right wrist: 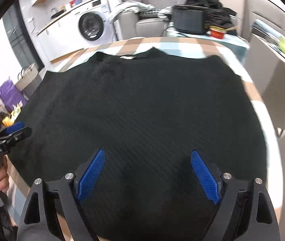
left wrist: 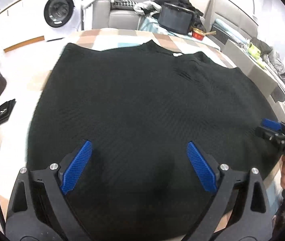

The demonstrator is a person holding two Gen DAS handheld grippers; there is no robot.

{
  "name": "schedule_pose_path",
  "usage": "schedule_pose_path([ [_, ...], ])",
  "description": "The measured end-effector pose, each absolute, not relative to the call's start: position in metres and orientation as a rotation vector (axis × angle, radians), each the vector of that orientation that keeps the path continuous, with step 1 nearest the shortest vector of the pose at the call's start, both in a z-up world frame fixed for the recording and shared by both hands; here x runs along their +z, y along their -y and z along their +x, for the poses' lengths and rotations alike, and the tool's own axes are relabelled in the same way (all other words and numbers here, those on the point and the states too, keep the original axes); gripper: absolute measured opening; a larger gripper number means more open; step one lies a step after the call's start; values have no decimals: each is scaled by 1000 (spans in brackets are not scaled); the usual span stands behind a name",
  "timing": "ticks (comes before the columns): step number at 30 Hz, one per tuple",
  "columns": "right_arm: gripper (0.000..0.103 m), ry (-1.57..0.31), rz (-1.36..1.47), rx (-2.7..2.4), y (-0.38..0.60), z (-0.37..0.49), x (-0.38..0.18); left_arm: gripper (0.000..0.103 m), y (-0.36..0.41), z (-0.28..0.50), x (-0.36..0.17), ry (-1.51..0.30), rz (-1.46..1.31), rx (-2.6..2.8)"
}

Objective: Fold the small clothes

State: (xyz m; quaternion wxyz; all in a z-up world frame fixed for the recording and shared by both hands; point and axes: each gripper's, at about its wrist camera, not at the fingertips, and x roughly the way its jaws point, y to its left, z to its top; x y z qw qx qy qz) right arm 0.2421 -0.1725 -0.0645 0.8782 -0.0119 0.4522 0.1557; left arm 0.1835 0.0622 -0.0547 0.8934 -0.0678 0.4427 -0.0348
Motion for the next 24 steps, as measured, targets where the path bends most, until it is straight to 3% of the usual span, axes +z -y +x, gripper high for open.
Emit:
schedule_pose_path([
  [6,89,-956,-175,300,167,270,-81,95,-54,201,-68,-943,21,-54],
  [14,90,-988,-114,239,206,273,-73,95,-76,199,-61,-971,-62,-40],
  [24,90,-1004,-51,331,161,295,-71,95,-22,251,-48,-946,-28,-189],
])
